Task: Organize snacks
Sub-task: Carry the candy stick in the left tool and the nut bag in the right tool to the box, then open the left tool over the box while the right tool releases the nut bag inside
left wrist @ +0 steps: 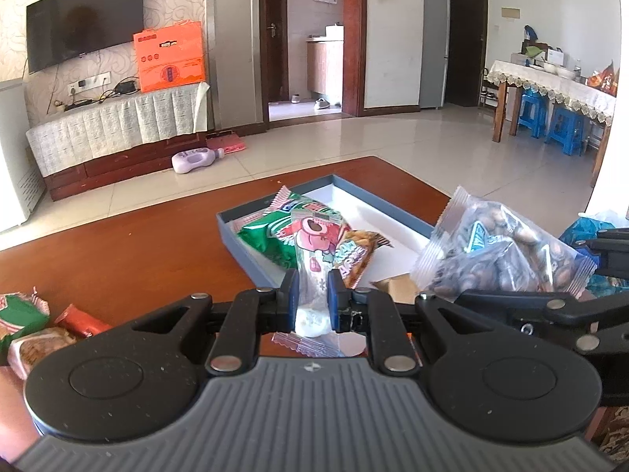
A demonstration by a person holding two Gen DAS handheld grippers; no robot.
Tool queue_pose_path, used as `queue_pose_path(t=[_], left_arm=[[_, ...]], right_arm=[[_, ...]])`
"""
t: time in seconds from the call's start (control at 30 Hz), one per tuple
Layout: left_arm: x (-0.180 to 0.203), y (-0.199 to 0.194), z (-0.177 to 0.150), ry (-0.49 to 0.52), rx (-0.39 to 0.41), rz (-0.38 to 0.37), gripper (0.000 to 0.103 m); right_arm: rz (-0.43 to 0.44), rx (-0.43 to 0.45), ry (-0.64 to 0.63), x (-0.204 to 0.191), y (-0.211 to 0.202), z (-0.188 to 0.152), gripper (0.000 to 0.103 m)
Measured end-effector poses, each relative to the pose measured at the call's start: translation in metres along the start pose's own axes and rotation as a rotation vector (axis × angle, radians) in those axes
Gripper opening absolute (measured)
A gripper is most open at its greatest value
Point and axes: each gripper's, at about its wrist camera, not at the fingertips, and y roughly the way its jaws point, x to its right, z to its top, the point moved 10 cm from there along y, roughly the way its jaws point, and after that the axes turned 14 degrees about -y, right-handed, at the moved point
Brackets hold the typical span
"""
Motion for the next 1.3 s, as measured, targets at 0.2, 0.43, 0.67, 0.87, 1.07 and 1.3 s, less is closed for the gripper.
queue_pose_path(t=[0.2, 0.43, 0.67, 0.87, 1.07, 1.3], left_arm=[[0.01, 0.015, 0.004, 0.006, -0.002, -0.014, 0.018], [0.023, 0.035, 0.007, 0.016, -0.01, -0.028, 0.018], [0.024, 0.054, 0.014, -0.01, -0.015, -0.038, 0.018], [0.024, 0.077, 0.017, -0.01, -0.026, -0.032, 0.018], [0.027, 0.101, 0.019, -0.013, -0.041, -0.031, 0.018], [0.031, 0.125, 0.018, -0.016, -0.058, -0.033, 0.018]], right_arm=[[-0.018, -0.002, 0.017, 0.007, -0.001, -0.001, 0.062], [-0.042, -0.009, 0.036, 0.017, 0.0, -0.005, 0.062], [-0.072, -0.022, 0.06, 0.03, 0.0, -0.008, 0.062], [-0.077, -0.031, 0.055, 0.031, 0.001, -0.01, 0.062], [-0.078, -0.038, 0.058, 0.033, 0.002, -0.01, 0.062], [-0.064, -0.043, 0.057, 0.031, 0.006, -0.009, 0.052]])
